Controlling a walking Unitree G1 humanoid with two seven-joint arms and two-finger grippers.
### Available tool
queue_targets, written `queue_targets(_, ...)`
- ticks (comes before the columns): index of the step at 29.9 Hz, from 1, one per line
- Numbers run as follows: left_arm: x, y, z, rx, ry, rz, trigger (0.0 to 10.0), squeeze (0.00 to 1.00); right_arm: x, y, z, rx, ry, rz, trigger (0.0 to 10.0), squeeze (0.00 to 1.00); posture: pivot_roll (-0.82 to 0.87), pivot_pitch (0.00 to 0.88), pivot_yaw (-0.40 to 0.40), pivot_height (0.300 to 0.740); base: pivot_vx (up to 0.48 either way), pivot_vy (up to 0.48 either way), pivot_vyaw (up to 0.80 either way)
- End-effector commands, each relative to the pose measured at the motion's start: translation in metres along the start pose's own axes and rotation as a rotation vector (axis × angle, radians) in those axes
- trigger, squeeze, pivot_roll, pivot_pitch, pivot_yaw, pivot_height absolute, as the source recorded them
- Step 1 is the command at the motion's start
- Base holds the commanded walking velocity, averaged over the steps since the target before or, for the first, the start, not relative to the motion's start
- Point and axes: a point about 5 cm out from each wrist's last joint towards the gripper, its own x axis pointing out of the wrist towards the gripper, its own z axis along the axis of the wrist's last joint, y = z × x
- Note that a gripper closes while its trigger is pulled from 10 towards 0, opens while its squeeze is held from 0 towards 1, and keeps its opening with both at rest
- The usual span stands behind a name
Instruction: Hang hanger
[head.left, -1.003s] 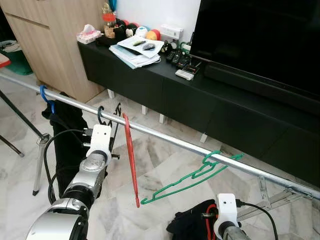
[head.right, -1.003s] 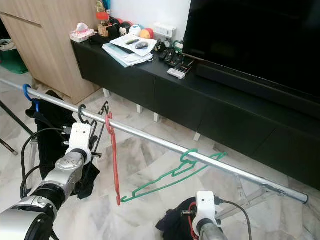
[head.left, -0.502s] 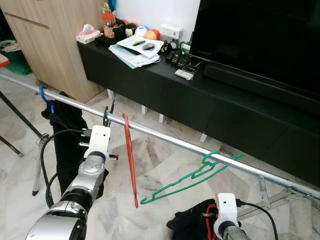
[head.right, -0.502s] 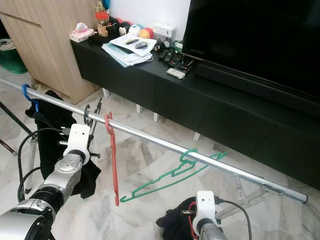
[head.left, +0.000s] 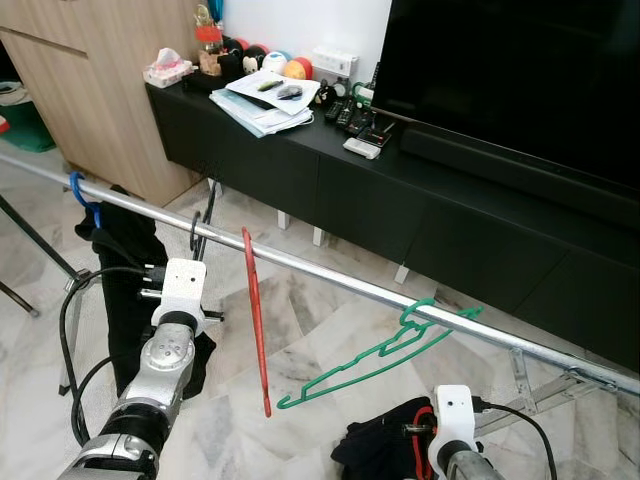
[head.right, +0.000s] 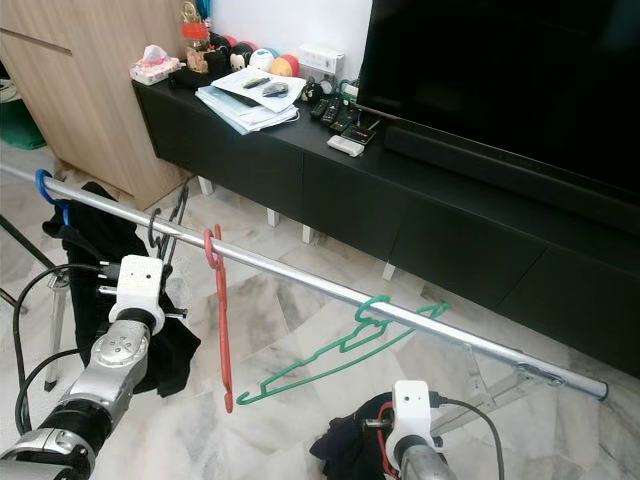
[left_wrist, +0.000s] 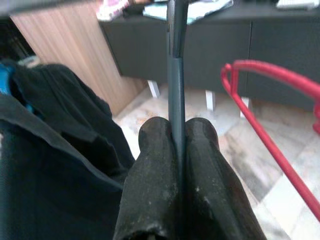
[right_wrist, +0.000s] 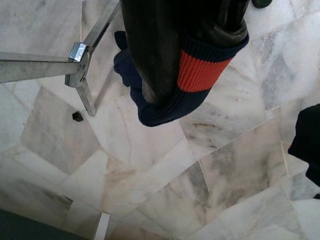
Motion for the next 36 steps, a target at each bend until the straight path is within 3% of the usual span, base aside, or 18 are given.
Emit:
queue_targets(1, -0.003, 0.002, -0.001, 0.010, -0.017, -0.006, 0.0, 0.00, 0.001, -0.002, 0.003, -0.006, -0.006, -0.003, 10.0, 0.00, 0.12, 0.101, -0.070, 0.740, 0.000, 0.000, 0.00)
queue_targets(2, -0.008, 0.002, -0.006, 0.019, -0.006, -0.024, 0.0, 0.00, 0.001, -0.002, 0.003, -0.005, -0.007, -0.004, 10.0, 0.00, 0.11, 0.095, -0.069, 0.740, 0.000, 0.000, 0.00)
queue_targets(3, -0.011, 0.004, -0.010, 0.030, 0.002, -0.028, 0.9, 0.00, 0.001, -0.002, 0.003, -0.005, -0.007, -0.005, 10.0, 0.00, 0.11, 0.092, -0.069, 0.740, 0.000, 0.000, 0.00)
queue_targets(5, -0.015, 0.006, -0.013, 0.041, 0.008, -0.030, 0.9, 0.00, 0.001, -0.002, 0.003, -0.005, -0.007, -0.006, 10.0, 0.00, 0.11, 0.092, -0.069, 0.740, 0.000, 0.000, 0.00)
queue_targets(6, -0.022, 0.012, -0.021, 0.051, 0.029, -0.013, 9.0, 0.00, 0.001, -0.002, 0.004, -0.005, -0.008, -0.007, 10.0, 0.00, 0.12, 0.090, -0.070, 0.740, 0.000, 0.000, 0.00)
queue_targets(7, -0.022, 0.012, -0.021, 0.051, 0.029, -0.013, 9.0, 0.00, 0.001, -0.002, 0.004, -0.005, -0.008, -0.007, 10.0, 0.00, 0.12, 0.090, -0.070, 0.740, 0.000, 0.000, 0.00)
queue_targets(8, -0.032, 0.022, -0.029, 0.041, 0.047, 0.018, 10.0, 0.00, 0.001, -0.003, 0.004, -0.006, -0.007, -0.008, 10.0, 0.00, 0.12, 0.087, -0.072, 0.740, 0.000, 0.000, 0.00)
queue_targets(11, -0.046, 0.030, -0.036, 0.033, 0.050, 0.028, 10.0, 0.00, 0.001, -0.003, 0.005, -0.011, -0.005, -0.010, 10.0, 0.00, 0.13, 0.082, -0.075, 0.740, 0.000, 0.000, 0.00)
queue_targets(21, -0.075, 0.022, -0.035, -0.037, 0.017, -0.064, 10.0, 0.00, 0.001, -0.004, 0.006, 0.015, -0.023, -0.046, 10.0, 0.00, 0.13, 0.061, -0.064, 0.740, 0.000, 0.000, 0.00)
queue_targets(23, -0.076, 0.030, -0.030, 0.062, -0.001, -0.049, 10.0, 0.00, 0.001, -0.004, 0.007, 0.028, -0.034, -0.059, 10.0, 0.00, 0.13, 0.051, -0.055, 0.740, 0.000, 0.000, 0.00)
queue_targets(25, -0.076, 0.030, -0.030, 0.062, -0.001, -0.049, 10.0, 0.00, 0.001, -0.004, 0.007, 0.028, -0.034, -0.059, 10.0, 0.00, 0.13, 0.051, -0.055, 0.740, 0.000, 0.000, 0.00)
queue_targets(27, -0.072, 0.048, -0.024, 0.164, -0.005, 0.025, 10.0, 0.00, 0.002, -0.002, 0.007, 0.039, -0.043, -0.063, 10.0, 0.00, 0.14, 0.045, -0.044, 0.740, 0.000, 0.000, 0.00)
queue_targets(30, -0.072, 0.056, -0.023, 0.167, 0.004, 0.054, 10.0, 0.00, 0.002, -0.001, 0.008, 0.042, -0.046, -0.063, 10.0, 0.00, 0.14, 0.039, -0.040, 0.740, 0.000, 0.000, 0.00)
queue_targets(31, -0.073, 0.061, -0.024, 0.097, 0.018, 0.069, 10.0, 0.00, 0.002, 0.000, 0.008, 0.045, -0.048, -0.064, 10.0, 0.00, 0.13, 0.031, -0.037, 0.740, 0.000, 0.000, 0.00)
queue_targets(32, -0.073, 0.061, -0.024, 0.097, 0.018, 0.069, 10.0, 0.00, 0.002, 0.000, 0.008, 0.045, -0.048, -0.064, 10.0, 0.00, 0.13, 0.031, -0.037, 0.740, 0.000, 0.000, 0.00)
queue_targets(33, -0.077, 0.063, -0.027, -0.031, 0.033, 0.066, 10.0, 0.00, 0.002, 0.000, 0.008, 0.046, -0.052, -0.064, 10.0, 0.00, 0.13, 0.025, -0.034, 0.740, 0.000, 0.000, 0.00)
queue_targets(35, -0.092, 0.058, -0.029, -0.188, 0.035, 0.010, 10.0, 0.00, 0.002, 0.001, 0.009, 0.052, -0.071, -0.064, 10.0, 0.00, 0.13, 0.010, -0.032, 0.740, 0.000, 0.000, 0.00)
queue_targets(36, -0.095, 0.057, -0.029, -0.193, 0.038, 0.007, 10.0, 0.00, 0.002, 0.001, 0.010, 0.055, -0.074, -0.064, 10.0, 0.00, 0.13, 0.010, -0.032, 0.740, 0.000, 0.000, 0.00)
